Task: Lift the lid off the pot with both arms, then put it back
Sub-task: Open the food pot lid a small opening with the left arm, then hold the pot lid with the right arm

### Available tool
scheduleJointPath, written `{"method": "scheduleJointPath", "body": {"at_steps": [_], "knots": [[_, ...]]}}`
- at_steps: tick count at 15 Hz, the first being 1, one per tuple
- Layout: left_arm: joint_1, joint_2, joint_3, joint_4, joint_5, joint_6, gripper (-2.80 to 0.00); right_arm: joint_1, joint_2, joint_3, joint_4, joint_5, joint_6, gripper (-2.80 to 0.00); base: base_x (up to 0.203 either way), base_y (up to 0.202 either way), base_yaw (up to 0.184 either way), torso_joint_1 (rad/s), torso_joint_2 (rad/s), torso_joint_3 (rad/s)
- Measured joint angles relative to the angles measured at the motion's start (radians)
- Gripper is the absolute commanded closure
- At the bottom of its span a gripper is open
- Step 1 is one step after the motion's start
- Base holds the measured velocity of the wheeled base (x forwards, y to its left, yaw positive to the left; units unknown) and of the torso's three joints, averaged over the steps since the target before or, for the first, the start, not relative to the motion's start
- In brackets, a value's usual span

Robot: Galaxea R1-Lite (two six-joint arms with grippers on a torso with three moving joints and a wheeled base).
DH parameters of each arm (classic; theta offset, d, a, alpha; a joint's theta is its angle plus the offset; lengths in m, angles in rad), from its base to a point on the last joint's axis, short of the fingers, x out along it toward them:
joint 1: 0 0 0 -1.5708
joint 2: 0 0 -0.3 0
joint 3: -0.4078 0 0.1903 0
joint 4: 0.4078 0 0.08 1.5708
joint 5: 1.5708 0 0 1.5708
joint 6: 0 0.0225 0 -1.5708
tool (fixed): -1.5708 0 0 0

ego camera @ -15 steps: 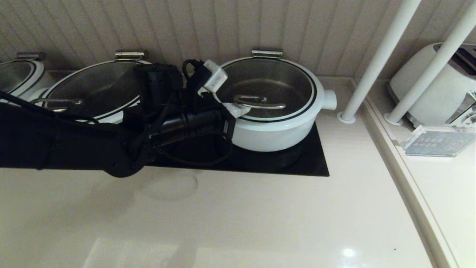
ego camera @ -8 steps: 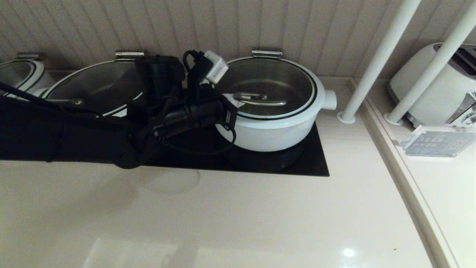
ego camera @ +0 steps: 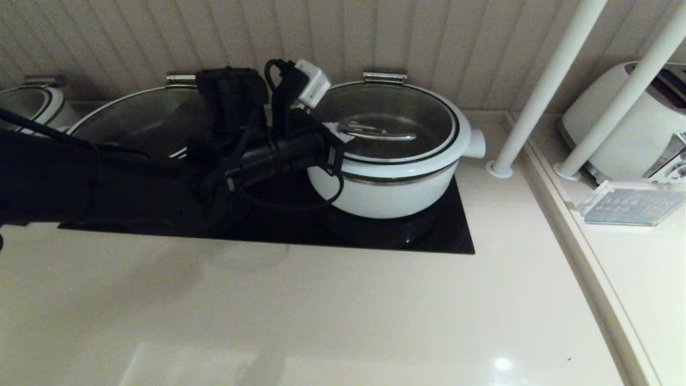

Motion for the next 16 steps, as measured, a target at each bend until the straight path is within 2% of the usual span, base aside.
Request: {"method": "scheduleJointPath", "body": {"at_steps": [5, 9, 12, 16], "knots": [[0.001, 0.002, -0.06, 0.005, 0.004, 0.0, 0.0, 0.0, 0.0, -0.005, -0.003, 0.017, -0.029, 0.0, 0.0, 0.0, 0.0, 0.0, 0.0, 0.0], [0.001, 0.006, -0.064, 0.003, 0.022, -0.002, 0.0, 0.001, 0.047, -0.09, 0.007, 0.059, -0.017, 0.0, 0.0, 0.0, 0.0, 0.0, 0.0, 0.0], [0.001, 0.01, -0.064, 0.002, 0.023, -0.001, 0.0, 0.012, 0.185, -0.165, -0.035, 0.08, -0.013, 0.0, 0.0, 0.0, 0.0, 0.0, 0.0, 0.0], [0.0, 0.019, -0.069, 0.0, 0.023, -0.002, 0.0, 0.043, 0.518, -0.25, -0.232, 0.123, -0.036, 0.0, 0.0, 0.0, 0.0, 0.0, 0.0, 0.0]]}}
